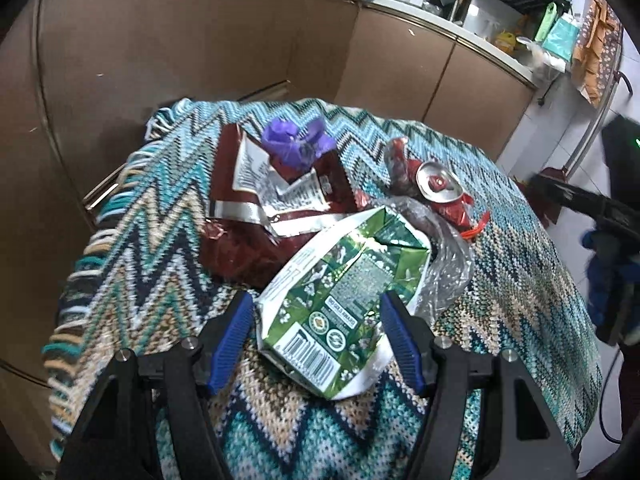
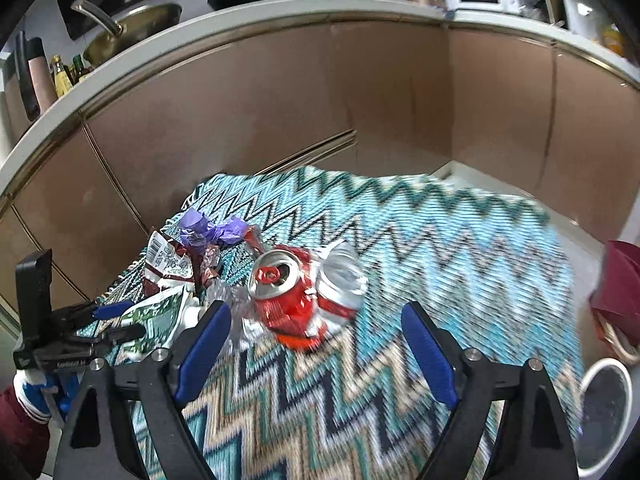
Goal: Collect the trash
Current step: 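Grasp the green snack wrapper with left tool while right tool grasps two crushed cans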
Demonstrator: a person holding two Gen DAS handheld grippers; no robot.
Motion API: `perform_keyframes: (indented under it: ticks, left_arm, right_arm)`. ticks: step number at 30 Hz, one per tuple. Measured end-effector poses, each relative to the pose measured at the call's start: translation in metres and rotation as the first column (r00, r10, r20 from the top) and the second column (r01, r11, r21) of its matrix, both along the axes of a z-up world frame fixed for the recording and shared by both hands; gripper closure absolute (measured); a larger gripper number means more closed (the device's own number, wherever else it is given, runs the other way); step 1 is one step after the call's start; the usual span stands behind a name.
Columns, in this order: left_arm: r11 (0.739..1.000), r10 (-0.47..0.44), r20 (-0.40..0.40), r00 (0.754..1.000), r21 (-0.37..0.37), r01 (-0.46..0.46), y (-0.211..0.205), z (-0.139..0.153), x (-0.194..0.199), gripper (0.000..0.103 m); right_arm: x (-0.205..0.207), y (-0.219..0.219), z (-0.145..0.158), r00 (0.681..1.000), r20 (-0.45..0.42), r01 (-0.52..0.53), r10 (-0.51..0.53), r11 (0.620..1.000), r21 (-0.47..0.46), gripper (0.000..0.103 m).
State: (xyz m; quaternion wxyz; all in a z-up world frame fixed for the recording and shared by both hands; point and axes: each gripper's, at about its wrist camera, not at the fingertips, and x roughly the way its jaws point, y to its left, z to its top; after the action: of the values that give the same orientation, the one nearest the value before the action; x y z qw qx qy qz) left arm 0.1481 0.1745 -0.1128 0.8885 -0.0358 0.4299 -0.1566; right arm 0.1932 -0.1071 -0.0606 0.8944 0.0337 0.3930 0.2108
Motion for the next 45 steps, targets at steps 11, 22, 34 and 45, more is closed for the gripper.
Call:
perform_keyframes:
  ticks: [11, 22, 34, 45]
  left_arm:
    - [0.997, -0.074, -0.032, 0.997, -0.005, 0.074, -0.012, -0.01, 0.016, 0.039]
    - [0.986, -0.151, 0.01, 0.988, 0.067, 0.15, -0.038, -0.008, 0.005, 0.042]
    - [0.993, -0.113, 0.104, 0.988, 0.057, 0.107, -0.041, 0.018, -0.029, 0.079]
    - [0.99, -0.139, 0.179, 0.974, 0.04, 0.134, -0.064, 0.061, -0.072, 0.084]
  right_arm:
    - [0.071, 0.015, -0.044, 0.992, -0.058, -0.11, 0.111, 0.994, 0.007, 0.0]
    - [0.088, 0.034, -0.068, 0.954, -0.116, -0.273, 0.275, 0.961, 0.03, 0.0]
    - [0.021, 0.029, -0.037, 0.969, -0.001, -0.247, 0.247, 0.969, -0.013, 0.002]
    - [-0.064, -0.033, 0.026, 0.981, 0.123, -0.154, 0.148, 0.987, 0.037, 0.002]
